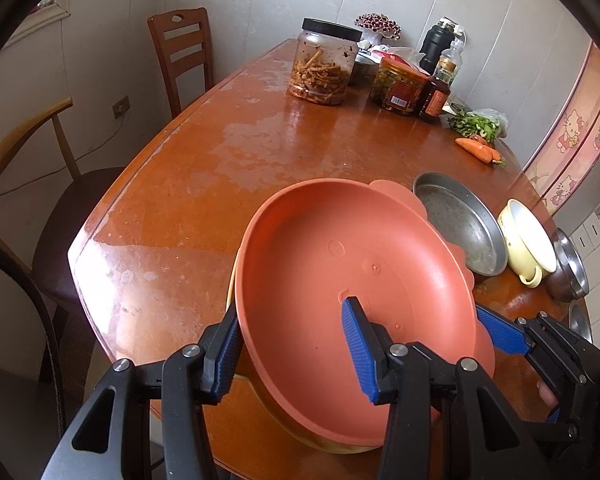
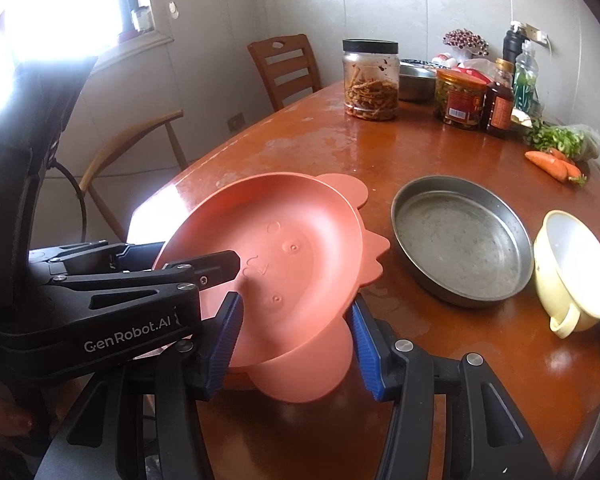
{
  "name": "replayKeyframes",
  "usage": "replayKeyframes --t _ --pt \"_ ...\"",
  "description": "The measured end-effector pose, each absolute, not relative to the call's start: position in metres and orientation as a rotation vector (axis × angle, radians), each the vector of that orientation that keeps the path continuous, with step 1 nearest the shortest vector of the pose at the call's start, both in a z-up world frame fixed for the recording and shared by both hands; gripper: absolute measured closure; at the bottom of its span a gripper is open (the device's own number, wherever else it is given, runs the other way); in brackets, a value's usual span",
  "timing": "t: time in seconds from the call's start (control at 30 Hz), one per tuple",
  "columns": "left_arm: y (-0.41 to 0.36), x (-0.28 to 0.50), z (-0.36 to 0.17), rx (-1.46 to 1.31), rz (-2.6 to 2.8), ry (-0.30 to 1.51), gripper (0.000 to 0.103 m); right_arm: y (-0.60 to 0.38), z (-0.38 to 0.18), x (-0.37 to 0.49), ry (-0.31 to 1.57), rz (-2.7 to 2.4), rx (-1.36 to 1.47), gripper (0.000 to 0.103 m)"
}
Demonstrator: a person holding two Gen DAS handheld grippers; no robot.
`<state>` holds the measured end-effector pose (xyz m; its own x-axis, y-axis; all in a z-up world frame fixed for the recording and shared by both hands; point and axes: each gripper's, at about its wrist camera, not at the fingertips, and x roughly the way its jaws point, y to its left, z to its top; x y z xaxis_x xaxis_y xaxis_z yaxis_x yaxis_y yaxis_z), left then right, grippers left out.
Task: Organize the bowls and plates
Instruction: 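Lift the orange plate and carry it over the yellow plate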
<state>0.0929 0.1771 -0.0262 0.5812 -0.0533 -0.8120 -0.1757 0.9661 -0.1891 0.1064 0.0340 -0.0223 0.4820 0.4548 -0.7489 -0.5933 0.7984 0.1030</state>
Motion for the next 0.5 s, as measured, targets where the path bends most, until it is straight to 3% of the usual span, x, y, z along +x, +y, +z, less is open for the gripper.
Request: replayKeyframes --t 0.5 --pt "0.1842 0.0910 -0.0254 -0.277 0.079 0.947 0.055 0.0358 -0.0202 0.1092 0.859 0.667 -0.164 0.047"
